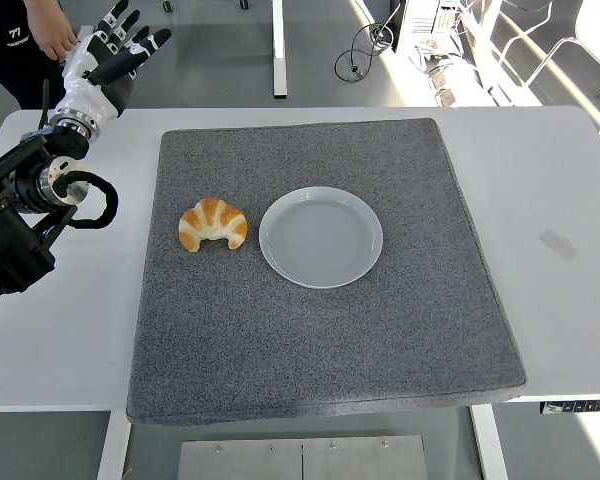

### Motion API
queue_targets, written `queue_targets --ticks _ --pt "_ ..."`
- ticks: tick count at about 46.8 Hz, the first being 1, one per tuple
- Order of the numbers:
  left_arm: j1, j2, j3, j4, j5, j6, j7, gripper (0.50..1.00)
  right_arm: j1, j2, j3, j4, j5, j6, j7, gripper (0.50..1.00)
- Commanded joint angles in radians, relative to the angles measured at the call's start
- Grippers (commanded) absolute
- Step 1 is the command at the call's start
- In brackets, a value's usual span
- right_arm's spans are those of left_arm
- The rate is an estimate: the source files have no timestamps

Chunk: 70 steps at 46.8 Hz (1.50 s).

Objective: Place the bread on the plate

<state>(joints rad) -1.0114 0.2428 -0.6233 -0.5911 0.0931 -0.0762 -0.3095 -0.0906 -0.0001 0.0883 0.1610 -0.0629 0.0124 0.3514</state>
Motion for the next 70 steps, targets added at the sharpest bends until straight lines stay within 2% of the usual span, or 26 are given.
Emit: queue_targets --ticks 1,10,16,24,30,32,36,41,52,59,70 --pt "-0.016 0.041 0.053 -0.039 -0.001 0.007 0.026 0.977 0.000 0.000 0.001 0.000 0.000 0.000 0.000 1.000" --pt "-0.052 0.110 0.148 -0.139 0.002 0.055 0.084 0.975 0.000 0.000 -0.001 0.000 0.000 0.000 0.000 1.000" --pt "-0.098 0.174 0.261 -0.219 0.011 0.088 0.128 0.974 0.000 0.000 0.001 0.000 0.000 0.000 0.000 1.000" --pt "-0.150 0.242 0.364 -0.335 0.094 0.183 0.187 0.966 0.000 0.000 0.001 0.000 0.000 0.000 0.000 1.000" --pt "-0.154 0.271 0.392 -0.421 0.233 0.256 0.205 0.963 0.000 0.000 -0.001 0.000 0.000 0.000 0.000 1.000" --pt "-0.156 0.271 0.399 -0.438 0.283 0.272 0.228 0.963 0.000 0.000 0.001 0.000 0.000 0.000 0.000 1.000" --pt "-0.159 0.271 0.401 -0.469 0.339 0.297 0.312 0.965 0.000 0.000 0.001 0.000 0.000 0.000 0.000 1.000" --pt "-0.174 0.274 0.418 -0.516 0.372 0.299 0.351 0.975 0.000 0.000 0.001 0.000 0.000 0.000 0.000 1.000" --pt "-0.230 0.331 0.533 -0.674 0.488 0.299 0.352 0.975 0.000 0.000 0.001 0.000 0.000 0.000 0.000 1.000" --pt "-0.231 0.336 0.591 -0.707 0.603 0.297 0.368 0.975 0.000 0.000 0.001 0.000 0.000 0.000 0.000 1.000" --pt "-0.234 0.337 0.662 -0.707 0.658 0.296 0.391 0.975 0.000 0.000 0.001 0.000 0.000 0.000 0.000 1.000"
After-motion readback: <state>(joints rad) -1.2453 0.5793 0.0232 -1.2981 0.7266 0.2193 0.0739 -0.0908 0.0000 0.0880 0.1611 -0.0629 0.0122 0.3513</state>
